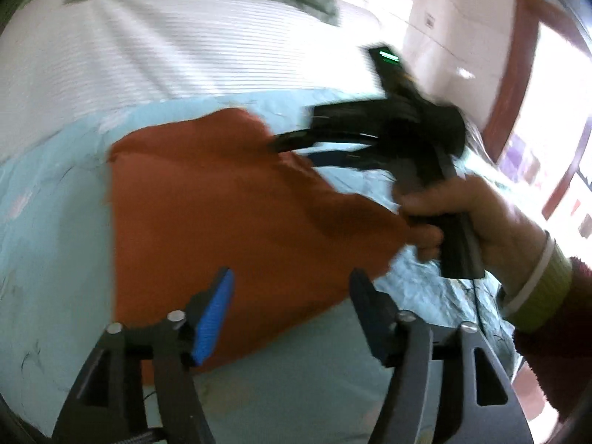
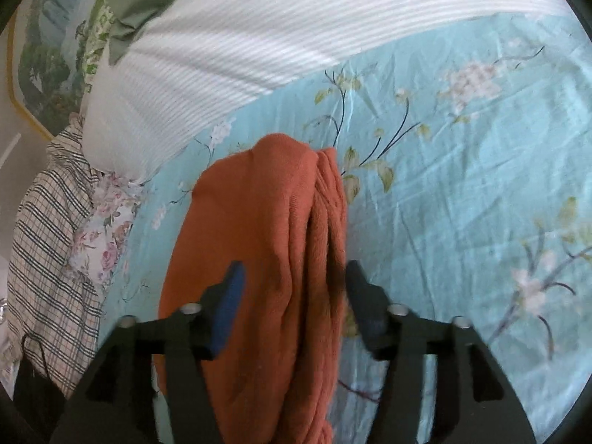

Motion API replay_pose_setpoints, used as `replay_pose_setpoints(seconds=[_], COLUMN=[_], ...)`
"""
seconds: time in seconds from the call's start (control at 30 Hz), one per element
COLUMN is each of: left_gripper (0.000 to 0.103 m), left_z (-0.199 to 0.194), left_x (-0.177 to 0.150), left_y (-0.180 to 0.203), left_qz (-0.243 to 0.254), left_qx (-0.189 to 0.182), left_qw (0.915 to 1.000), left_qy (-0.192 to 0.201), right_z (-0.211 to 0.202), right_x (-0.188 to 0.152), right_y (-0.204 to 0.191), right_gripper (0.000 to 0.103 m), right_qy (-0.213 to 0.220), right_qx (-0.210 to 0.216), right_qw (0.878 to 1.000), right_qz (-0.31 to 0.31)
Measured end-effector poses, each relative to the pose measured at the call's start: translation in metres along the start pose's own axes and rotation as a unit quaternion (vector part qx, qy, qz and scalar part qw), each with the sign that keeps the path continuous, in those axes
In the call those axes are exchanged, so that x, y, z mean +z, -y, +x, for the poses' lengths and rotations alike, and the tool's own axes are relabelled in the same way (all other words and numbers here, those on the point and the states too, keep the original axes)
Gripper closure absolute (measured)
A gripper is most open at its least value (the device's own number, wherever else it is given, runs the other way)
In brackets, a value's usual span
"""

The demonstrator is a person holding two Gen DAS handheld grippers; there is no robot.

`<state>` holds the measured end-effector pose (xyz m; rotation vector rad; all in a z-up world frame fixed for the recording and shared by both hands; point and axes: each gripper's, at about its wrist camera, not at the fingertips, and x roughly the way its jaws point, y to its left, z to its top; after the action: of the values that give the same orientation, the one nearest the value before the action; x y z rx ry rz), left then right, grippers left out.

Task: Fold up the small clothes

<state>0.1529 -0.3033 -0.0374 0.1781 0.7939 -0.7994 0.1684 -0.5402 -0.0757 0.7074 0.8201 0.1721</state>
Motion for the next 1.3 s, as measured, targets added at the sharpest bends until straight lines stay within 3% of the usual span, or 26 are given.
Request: replay_pose_setpoints(seconds=[0.17,0.27,0.37,0.6,0.77,0.97,1.03,1.2,1.3], left_gripper=[0.028,0.028,0.028,0.027,0.027,0.029,0.039,0.067,0.074], left_z=[-0.008,0.0,0.01,0.048,0.074,0.078,0.077,0.078,0.071], left_x=[0.0,0.001,0.005,0.015,0.016,0.014,0.015,0.017,0.019], left_y=[-0.065,-0.097,-0.119,-0.14,-0.157,-0.153,-0.153,-0.149,-0.145], left_qz=[-0.092,-0.138,-0.171,-0.208,-0.24,-0.221,-0.214,-0.193,-0.182], left_qx=[0.011,0.023,0.013,-0.005,-0.038,-0.032,-0.033,-0.038,-0.038], left_qw=[0.9956,0.9898,0.9845,0.9748,0.9654,0.9707,0.9723,0.9777,0.9805], left_qy=[-0.013,-0.026,-0.038,-0.08,-0.094,-0.09,-0.087,-0.074,-0.063], right_z=[0.0,0.006,0.012,0.026,0.029,0.035,0.039,0.051,0.047], right_x=[-0.01,-0.017,-0.019,-0.016,-0.015,-0.015,-0.016,-0.022,-0.025], right_y=[0.002,0.005,0.008,0.006,0.009,0.005,0.003,-0.003,-0.012], right_gripper=[0.041,0.031,0.029,0.029,0.029,0.029,0.03,0.063,0.07], right_qy=[-0.013,-0.026,-0.033,-0.048,-0.053,-0.067,-0.075,-0.107,-0.101], right_qx=[-0.006,0.0,0.004,0.021,0.032,0.036,0.037,0.042,0.04], right_qw=[1.0,1.0,0.999,0.999,0.998,0.997,0.996,0.993,0.994], right_qz=[0.004,0.014,0.018,0.015,0.021,0.011,0.008,0.006,0.0])
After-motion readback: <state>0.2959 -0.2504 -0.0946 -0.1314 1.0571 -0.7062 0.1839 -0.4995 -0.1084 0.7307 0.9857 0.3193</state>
